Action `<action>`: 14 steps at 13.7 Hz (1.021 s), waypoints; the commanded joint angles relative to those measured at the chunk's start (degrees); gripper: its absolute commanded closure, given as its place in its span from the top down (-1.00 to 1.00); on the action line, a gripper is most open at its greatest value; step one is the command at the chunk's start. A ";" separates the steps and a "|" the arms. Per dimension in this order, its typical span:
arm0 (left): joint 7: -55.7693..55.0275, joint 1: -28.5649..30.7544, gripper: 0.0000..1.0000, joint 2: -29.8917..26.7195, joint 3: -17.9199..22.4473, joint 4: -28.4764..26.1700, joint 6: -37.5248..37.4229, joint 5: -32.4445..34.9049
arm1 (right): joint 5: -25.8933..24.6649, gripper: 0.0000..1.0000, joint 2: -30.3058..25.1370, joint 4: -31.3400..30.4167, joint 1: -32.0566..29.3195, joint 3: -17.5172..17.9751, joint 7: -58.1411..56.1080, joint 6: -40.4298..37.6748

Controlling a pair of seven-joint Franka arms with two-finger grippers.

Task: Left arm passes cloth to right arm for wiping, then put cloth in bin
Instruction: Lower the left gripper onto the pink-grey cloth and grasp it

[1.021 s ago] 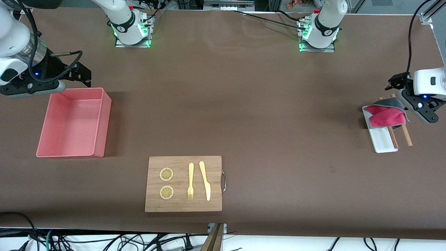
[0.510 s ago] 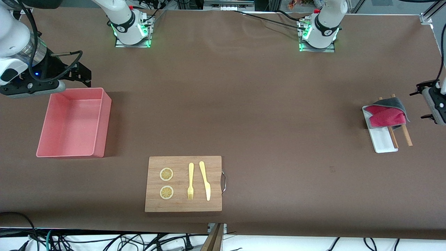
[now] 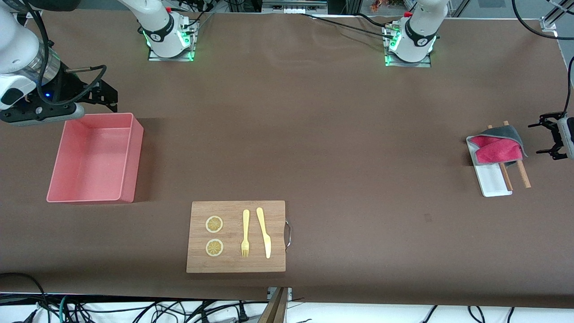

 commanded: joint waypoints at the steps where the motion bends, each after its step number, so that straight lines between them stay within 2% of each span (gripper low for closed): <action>1: 3.27 -0.53 1.00 3.37 -0.72 5.79 -2.14 -1.27 | -0.31 0.99 0.32 1.02 0.04 0.06 0.11 -0.25; 3: 3.98 -0.53 1.00 5.56 -0.81 7.80 -4.06 -1.36 | -0.31 0.99 0.32 1.02 0.04 0.06 0.11 -0.25; 6: 3.90 -1.06 1.00 10.12 -0.81 14.03 -9.33 -1.36 | -0.57 1.00 0.50 1.02 -0.14 0.06 0.11 0.01; 9: 3.90 -1.50 1.00 11.28 -0.90 15.20 -11.63 -2.23 | -0.49 0.99 0.50 1.02 -0.14 0.06 0.11 1.50; 10: 3.90 -1.50 0.71 11.28 -0.90 15.20 -12.76 -2.24 | -0.22 0.99 0.50 1.02 -0.22 -0.03 0.19 1.50; 11: 3.72 -1.50 -0.06 11.20 -0.90 15.20 -13.30 -2.24 | -0.05 0.99 0.41 1.02 -0.22 -0.03 0.20 1.59; 13: 3.63 -1.59 -0.96 11.20 -0.81 15.20 -13.39 -2.15 | -0.13 0.99 0.32 1.02 -0.22 -0.03 0.20 1.42; 14: 3.81 -1.59 -1.00 11.20 -0.90 15.20 -13.39 -2.06 | -0.05 0.99 0.41 0.84 -0.49 -0.29 -0.24 1.33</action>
